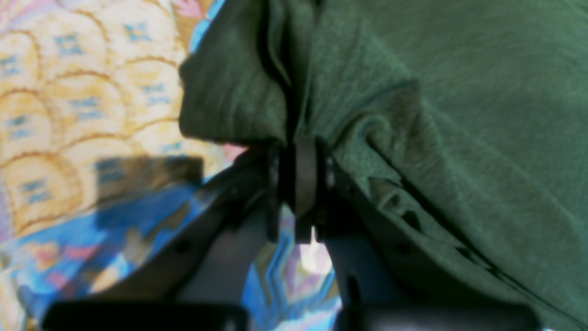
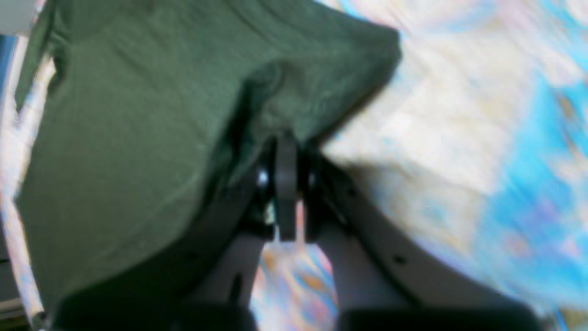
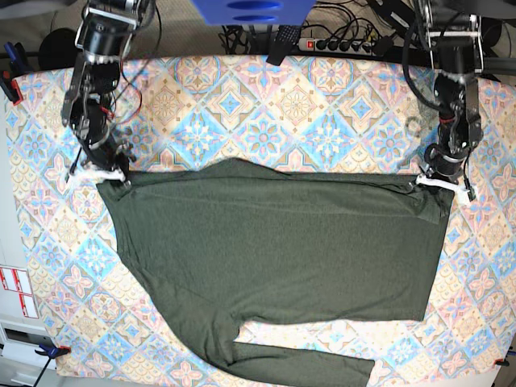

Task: Fold the T-shirt properly
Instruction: 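Pull the shirt back toward the robot with both grippers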

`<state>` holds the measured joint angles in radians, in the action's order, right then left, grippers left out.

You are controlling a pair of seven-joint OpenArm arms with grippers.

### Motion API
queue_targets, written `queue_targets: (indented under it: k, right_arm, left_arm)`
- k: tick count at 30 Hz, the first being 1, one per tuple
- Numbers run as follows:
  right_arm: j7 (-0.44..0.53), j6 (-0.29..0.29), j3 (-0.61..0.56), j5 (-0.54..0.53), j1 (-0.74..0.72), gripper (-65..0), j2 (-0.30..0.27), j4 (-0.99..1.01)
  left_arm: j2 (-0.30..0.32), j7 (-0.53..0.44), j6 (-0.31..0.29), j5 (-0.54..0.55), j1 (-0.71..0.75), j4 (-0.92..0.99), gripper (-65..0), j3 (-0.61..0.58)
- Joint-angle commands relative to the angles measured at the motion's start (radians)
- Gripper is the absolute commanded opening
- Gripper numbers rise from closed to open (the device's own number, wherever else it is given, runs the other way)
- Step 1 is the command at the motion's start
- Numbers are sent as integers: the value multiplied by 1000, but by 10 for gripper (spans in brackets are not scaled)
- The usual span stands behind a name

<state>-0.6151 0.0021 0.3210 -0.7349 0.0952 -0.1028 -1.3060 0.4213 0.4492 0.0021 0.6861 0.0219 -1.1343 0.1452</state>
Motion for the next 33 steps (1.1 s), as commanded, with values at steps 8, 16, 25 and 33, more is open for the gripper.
queue_targets:
  k: [8,16,25,33]
  right_arm:
    - [27,3,42,-1,130,-649,-18,-146]
    - [25,3,112,-1,246,-649,-18,-220]
    - [25,3,112,-1,355,-650,-18,-275]
    - [25,3,112,-1,430,-650,-18,-277]
  left_arm:
    - [31,13,3,-3,195,-238,-650,8]
    - [31,13,3,-3,358,-323,-650,77]
    - [31,13,3,-9,527,-438,-650,77]
    - [31,13,5,-9,639,-487,-650,127]
